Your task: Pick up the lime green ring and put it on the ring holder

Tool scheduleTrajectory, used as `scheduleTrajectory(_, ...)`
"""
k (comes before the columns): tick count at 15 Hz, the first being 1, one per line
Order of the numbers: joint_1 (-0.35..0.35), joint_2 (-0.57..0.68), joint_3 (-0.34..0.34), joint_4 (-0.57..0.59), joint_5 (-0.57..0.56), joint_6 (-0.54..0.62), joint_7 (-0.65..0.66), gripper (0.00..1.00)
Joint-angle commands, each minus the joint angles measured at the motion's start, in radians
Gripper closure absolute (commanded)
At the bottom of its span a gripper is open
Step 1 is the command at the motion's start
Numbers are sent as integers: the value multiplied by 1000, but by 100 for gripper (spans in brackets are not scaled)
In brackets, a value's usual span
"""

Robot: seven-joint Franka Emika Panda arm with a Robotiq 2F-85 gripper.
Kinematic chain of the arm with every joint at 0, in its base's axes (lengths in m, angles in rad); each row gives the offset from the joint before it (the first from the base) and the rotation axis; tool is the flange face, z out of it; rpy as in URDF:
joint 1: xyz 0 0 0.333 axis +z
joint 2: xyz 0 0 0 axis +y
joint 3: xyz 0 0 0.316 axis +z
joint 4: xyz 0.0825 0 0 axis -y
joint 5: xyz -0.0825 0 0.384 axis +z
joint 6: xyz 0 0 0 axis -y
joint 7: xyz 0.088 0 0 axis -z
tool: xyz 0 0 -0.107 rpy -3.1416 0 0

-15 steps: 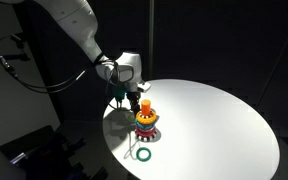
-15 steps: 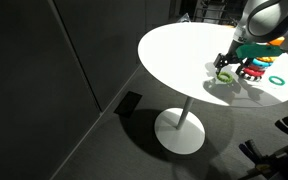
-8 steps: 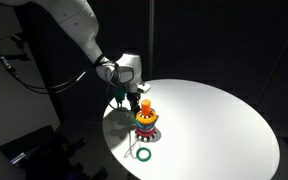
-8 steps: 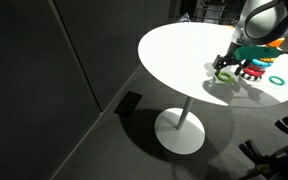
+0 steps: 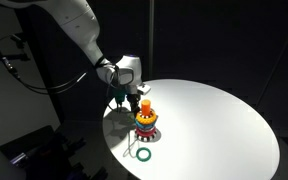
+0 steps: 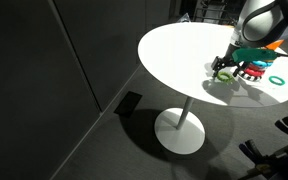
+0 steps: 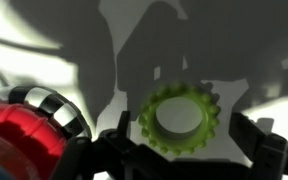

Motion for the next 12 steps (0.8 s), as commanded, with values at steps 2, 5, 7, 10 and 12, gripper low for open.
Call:
scheduleTrajectory(2, 12, 10, -11, 13, 31, 16, -1, 34)
scheduleTrajectory(5, 14, -10, -14, 15, 37, 3, 1, 50)
scheduleTrajectory(7, 16, -27, -20, 16, 33, -12, 3, 50)
scheduleTrajectory(10, 19, -63, -33, 21, 24, -36, 7, 50)
scheduleTrajectory(12, 18, -90, -40, 25, 17, -53, 9, 50)
